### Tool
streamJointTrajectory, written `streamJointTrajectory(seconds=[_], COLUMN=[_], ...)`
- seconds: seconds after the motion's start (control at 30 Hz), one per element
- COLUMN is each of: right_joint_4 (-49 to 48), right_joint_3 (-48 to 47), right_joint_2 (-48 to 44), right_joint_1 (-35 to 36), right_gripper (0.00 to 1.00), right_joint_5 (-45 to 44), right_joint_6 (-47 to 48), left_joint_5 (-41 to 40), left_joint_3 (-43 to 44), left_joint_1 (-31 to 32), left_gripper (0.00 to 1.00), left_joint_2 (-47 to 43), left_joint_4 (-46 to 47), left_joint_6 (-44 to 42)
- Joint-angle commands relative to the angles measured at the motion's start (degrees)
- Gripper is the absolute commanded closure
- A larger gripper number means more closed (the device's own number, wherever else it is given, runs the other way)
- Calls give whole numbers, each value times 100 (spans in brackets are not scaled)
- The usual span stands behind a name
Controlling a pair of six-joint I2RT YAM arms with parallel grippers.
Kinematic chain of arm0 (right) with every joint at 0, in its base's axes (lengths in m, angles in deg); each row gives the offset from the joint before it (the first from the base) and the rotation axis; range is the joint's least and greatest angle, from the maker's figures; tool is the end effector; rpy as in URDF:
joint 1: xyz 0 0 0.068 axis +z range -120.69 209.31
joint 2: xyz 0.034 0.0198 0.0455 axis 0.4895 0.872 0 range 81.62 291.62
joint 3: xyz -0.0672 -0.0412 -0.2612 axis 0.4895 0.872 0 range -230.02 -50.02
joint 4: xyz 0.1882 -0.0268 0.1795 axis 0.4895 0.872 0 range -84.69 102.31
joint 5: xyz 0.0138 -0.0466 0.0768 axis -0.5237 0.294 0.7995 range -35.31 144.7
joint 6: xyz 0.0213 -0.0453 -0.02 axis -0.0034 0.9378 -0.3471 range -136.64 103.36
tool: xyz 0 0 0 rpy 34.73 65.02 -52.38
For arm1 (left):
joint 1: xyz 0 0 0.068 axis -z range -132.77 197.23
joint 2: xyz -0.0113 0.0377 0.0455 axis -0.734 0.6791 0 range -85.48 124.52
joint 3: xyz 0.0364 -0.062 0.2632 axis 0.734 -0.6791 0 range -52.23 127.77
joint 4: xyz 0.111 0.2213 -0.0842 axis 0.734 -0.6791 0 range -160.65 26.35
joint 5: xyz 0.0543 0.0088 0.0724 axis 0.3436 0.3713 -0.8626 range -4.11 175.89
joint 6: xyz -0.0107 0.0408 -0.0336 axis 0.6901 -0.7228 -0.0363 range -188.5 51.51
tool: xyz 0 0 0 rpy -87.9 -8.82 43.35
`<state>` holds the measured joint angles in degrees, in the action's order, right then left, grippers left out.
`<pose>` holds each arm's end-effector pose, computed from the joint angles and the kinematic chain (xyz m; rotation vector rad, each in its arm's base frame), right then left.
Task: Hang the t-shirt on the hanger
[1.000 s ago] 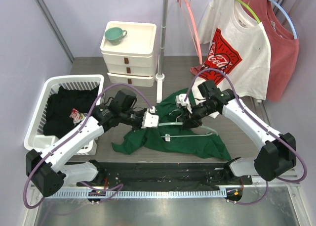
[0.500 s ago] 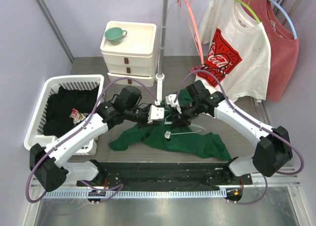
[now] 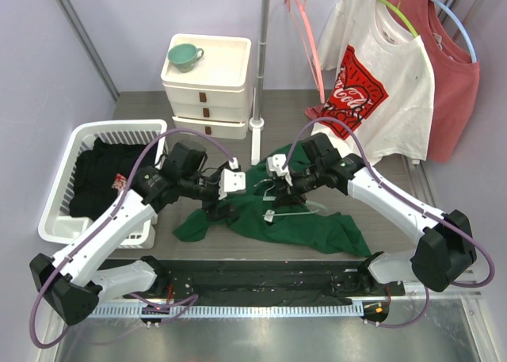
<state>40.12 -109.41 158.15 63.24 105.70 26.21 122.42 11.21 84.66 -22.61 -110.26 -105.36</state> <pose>0.2083 0.1735 0.2795 -1.6779 1.5249 1.0039 0.1581 -0.1478 0.3370 1.6164 1.6317 -0.7561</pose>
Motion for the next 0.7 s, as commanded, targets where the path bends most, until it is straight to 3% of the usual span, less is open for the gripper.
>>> streamJointTrajectory(seconds=[0.0,0.17,0.23,0.33,0.37,0.47,0.5,0.53,0.6,0.67], right_joint_4=[-545,-536,-545,-606,-641,-686,-616,-250,216,499], right_joint_3=[-177,-292,-283,-265,-265,-414,-467,-502,-415,-336], right_joint_2=[-147,-173,-217,-297,-358,-393,-411,-437,-638,-780], right_joint_1=[69,289,368,474,483,439,334,159,-462,-834], right_gripper=[99,99,99,99,98,68,45,33,15,8], right_joint_5=[296,226,156,50,33,-493,-564,-304,-21,286], right_joint_6=[-119,-137,-128,-224,-407,-1135,-1809,-1981,-2358,-2544], left_joint_5=[56,-217,-217,-147,-112,55,47,38,29,73], left_joint_3=[116,-24,-51,-68,-86,-270,-349,-515,-657,-868], left_joint_1=[19,194,273,431,467,467,467,467,476,502], left_gripper=[20,23,29,56,73,100,100,100,100,100], left_joint_2=[243,489,629,788,814,666,482,376,174,-81], left_joint_4=[-184,581,679,715,723,628,592,574,504,442], left_joint_6=[-94,-40,-58,-6,-14,-338,-470,-662,-831,-1076])
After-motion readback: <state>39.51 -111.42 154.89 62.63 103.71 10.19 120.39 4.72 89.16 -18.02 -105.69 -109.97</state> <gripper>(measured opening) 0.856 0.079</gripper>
